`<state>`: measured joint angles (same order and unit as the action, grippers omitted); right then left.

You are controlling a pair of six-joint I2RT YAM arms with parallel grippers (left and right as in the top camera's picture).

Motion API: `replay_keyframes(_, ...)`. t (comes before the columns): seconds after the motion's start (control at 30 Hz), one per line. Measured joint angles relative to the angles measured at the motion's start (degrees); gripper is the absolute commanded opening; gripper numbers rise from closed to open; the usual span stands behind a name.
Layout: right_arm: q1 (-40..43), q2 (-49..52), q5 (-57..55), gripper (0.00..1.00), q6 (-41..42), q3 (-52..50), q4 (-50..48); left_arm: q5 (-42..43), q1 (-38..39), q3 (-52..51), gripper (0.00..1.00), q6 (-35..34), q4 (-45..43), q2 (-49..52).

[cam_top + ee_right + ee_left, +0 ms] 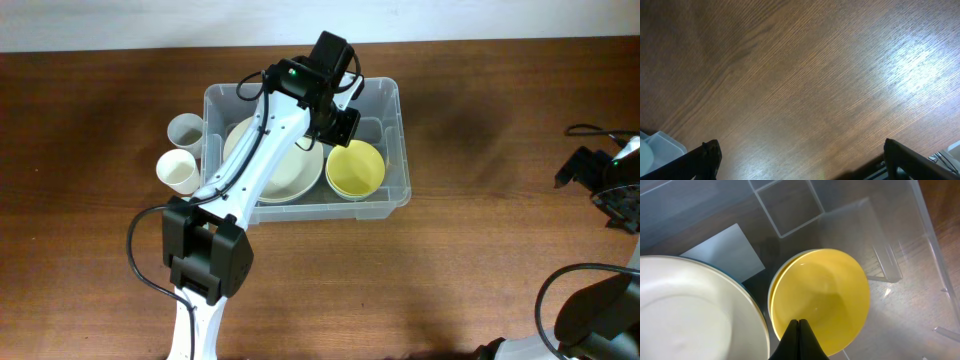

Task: Pack container
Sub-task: 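Open the left gripper to release the yellow bowl and lift away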

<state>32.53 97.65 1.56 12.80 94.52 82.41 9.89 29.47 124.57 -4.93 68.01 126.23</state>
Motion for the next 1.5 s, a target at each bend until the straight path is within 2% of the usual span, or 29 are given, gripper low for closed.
replay_keyframes(0.47,0.0,0.0,0.0,0.99,0.04,0.02,0.02,2.16,0.26,-5.29,0.01,0.9,-1.64,0.46)
replay_keyframes(0.87,0.0,0.0,0.0,0.99,0.04,0.02,0.02,3.67,0.37,-5.66,0.01,2.38,-2.01,7.8)
replay_keyframes(1.13,0.0,0.0,0.0,0.99,0.04,0.0,0.0,3.63,0.35,-5.66,0.01,3.06,-7.04,7.8)
replay_keyframes(1.5,0.0,0.0,-0.02,0.99,0.04,0.02,0.02,3.65,-2.23,-5.66,0.01,3.61,-9.14,7.82)
